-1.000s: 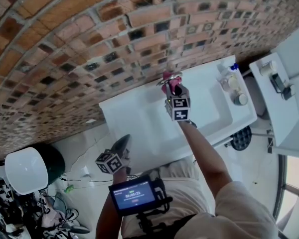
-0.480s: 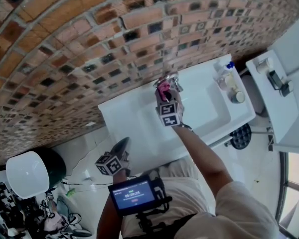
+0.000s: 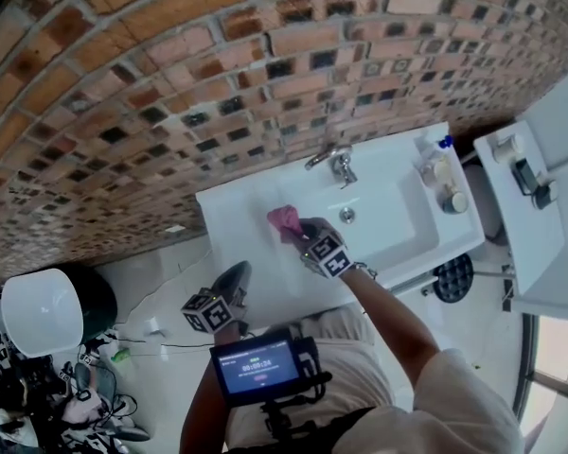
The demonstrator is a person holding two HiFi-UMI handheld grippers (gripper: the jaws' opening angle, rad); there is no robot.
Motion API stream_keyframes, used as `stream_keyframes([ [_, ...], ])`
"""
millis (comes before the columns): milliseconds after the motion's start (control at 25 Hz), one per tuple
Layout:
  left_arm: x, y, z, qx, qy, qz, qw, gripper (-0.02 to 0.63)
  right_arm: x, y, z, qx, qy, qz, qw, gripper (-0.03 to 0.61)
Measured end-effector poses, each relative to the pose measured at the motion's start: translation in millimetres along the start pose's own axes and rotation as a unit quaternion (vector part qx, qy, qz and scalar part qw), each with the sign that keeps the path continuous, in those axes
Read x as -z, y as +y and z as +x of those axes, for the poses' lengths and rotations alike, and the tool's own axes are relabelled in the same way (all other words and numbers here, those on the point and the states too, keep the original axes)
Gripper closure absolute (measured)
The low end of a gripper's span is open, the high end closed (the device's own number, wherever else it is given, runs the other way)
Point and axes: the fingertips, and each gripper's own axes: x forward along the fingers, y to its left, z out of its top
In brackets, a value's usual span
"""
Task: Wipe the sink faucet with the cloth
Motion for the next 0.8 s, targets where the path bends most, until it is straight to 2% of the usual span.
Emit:
stream_keyframes([
  [120,0,-1,-9,0.002,-0.013,-0.006,0.9999,0.621,20,9,-31,-0.006,-0.013,0.079,0.997,0.518],
  [200,2,-1,-13,0.006,-0.020,-0.017,0.9996,0.620,29,3,-58,0.000,-0.036,0.154,0.987,0.517],
  [280,9,-5,-15,0.013,-0.022,-0.028,0.9993,0.621,42,-9,-86,0.022,-0.049,0.210,0.976,0.517],
  [400,27,-16,-10,0.031,-0.010,-0.032,0.9990,0.621,67,-20,-123,0.057,-0.047,0.241,0.968,0.515],
  [560,45,-35,7,0.053,0.013,-0.012,0.9985,0.621,93,-33,-157,0.089,-0.058,0.287,0.952,0.515],
  [640,49,-49,6,0.062,0.012,0.004,0.9980,0.620,103,-38,-176,0.093,-0.091,0.343,0.930,0.515],
  [760,44,-64,-4,0.067,-0.019,0.009,0.9975,0.621,104,-57,-207,0.095,-0.158,0.428,0.885,0.515],
  [800,44,-64,-8,0.063,-0.030,0.005,0.9976,0.621,102,-62,-216,0.094,-0.171,0.437,0.878,0.515],
])
